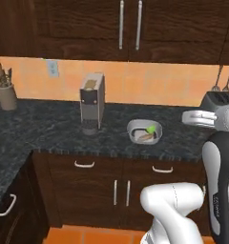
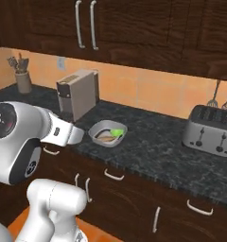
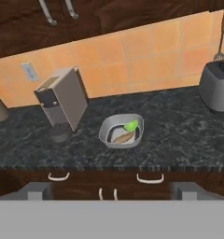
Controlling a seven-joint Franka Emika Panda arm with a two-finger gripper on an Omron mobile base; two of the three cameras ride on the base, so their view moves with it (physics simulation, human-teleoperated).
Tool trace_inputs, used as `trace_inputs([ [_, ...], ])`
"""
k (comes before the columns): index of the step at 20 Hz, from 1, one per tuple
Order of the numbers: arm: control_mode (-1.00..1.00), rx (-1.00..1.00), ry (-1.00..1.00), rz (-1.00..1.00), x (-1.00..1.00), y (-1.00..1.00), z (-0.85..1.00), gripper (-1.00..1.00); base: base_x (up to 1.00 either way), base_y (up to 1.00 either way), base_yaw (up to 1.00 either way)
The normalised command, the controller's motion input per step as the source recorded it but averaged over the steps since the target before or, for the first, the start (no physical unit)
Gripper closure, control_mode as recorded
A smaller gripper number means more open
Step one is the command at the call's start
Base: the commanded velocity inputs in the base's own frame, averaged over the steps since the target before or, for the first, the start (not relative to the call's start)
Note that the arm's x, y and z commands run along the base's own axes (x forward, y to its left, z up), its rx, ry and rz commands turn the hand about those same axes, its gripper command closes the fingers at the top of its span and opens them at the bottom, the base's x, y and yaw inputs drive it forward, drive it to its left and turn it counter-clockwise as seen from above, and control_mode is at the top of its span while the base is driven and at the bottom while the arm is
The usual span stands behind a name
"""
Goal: Take the meat container that has the chicken drumstick and place it on the second highest rack of the freezer. Then take the vegetable container that has the lemon wedge and sweet potato and place it on the highest rack of the freezer.
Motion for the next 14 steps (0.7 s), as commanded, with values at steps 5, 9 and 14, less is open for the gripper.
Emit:
trace_inputs([
  [5,1.0,0.0,0.0,0.0,0.0,0.0,0.0,-1.0,0.54,0.7,-0.51],
  [9,1.0,0.0,0.0,0.0,0.0,0.0,0.0,-1.0,0.96,0.13,-0.2],
  [14,1.0,0.0,0.0,0.0,0.0,0.0,0.0,-1.0,0.3,0.0,0.0],
])
